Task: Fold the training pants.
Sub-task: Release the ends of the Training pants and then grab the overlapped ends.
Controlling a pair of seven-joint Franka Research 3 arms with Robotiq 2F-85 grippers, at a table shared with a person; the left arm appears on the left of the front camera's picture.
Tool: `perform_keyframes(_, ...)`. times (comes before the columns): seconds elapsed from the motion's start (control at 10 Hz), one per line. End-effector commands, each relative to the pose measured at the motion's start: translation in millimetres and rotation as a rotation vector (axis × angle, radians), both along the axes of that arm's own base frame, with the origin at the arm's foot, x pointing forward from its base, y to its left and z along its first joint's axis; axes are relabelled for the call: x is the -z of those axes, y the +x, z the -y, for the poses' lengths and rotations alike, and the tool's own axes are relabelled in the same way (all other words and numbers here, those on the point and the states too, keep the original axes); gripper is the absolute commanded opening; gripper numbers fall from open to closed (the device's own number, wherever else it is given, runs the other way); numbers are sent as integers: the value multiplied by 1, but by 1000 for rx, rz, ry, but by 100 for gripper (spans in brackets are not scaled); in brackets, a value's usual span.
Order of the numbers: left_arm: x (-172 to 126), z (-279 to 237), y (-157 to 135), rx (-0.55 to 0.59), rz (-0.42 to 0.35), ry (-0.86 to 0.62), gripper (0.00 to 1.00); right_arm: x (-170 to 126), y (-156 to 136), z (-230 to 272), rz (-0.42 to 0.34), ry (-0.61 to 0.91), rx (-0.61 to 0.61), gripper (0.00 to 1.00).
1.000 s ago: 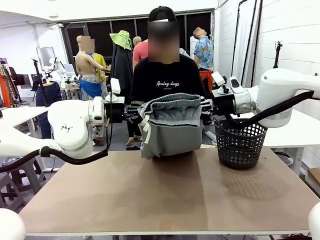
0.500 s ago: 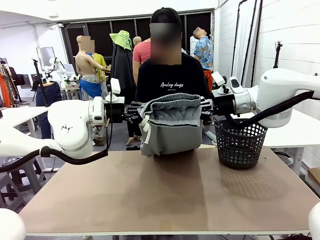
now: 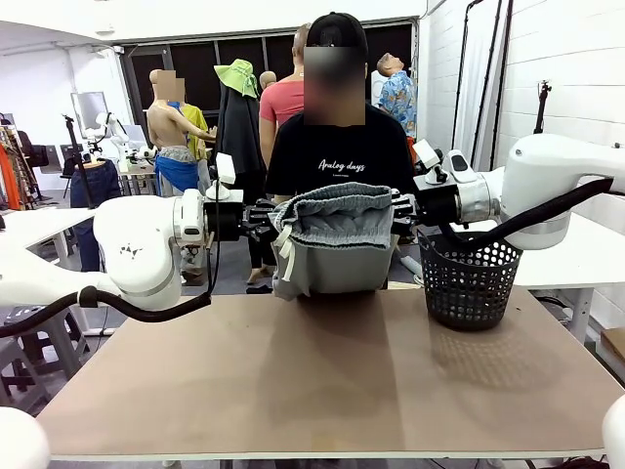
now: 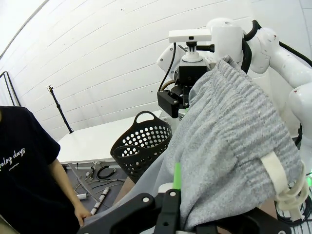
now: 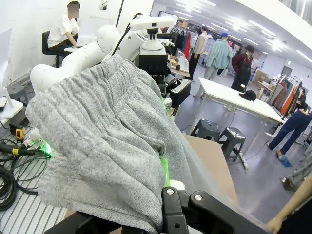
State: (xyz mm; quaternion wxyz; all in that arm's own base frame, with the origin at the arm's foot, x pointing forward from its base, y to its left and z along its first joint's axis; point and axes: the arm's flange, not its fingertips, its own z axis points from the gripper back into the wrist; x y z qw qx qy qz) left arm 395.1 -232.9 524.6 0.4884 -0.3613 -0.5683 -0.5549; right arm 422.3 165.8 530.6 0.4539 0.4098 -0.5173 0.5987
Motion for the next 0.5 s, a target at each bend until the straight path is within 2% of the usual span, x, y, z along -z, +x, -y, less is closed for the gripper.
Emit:
perform_keyframes(0.0, -5, 2, -2, -1, -10, -8, 0, -1, -4, -4, 2, 6, -2, 0)
perform_keyframes(0.4, -5, 2, -2, -1, -10, -8, 0, -1, -4, -4, 2, 6, -2, 0)
